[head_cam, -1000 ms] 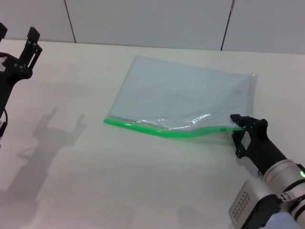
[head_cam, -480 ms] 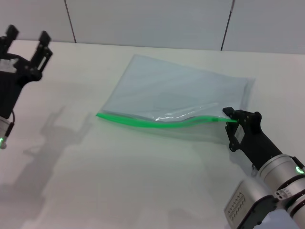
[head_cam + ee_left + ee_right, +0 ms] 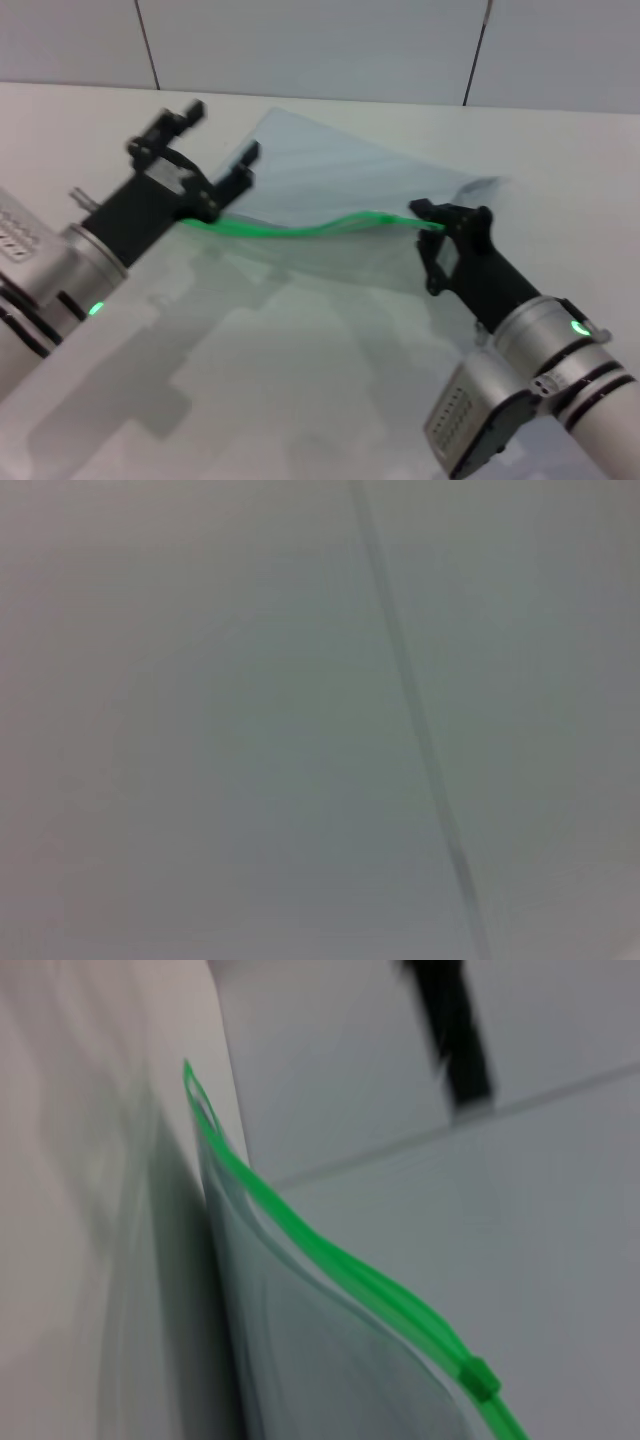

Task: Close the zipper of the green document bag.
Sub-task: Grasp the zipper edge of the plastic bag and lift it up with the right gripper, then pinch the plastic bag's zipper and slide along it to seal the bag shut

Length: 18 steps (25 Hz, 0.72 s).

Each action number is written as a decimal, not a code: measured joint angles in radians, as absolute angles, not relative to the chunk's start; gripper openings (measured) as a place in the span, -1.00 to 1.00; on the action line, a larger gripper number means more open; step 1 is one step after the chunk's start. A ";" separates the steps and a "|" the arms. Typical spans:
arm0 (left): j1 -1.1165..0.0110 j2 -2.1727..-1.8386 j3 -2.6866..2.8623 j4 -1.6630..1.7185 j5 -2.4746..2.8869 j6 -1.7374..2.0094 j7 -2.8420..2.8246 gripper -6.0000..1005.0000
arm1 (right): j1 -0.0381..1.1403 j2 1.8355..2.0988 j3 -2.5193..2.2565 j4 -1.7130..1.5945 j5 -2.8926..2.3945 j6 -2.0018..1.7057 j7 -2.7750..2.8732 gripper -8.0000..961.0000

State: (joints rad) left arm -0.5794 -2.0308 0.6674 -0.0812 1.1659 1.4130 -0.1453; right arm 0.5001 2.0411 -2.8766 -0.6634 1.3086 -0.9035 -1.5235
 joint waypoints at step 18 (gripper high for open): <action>-0.626 -2.039 0.667 -0.094 1.464 1.360 0.035 0.53 | 0.555 2.043 -2.876 -0.667 1.275 -0.878 -1.490 -0.88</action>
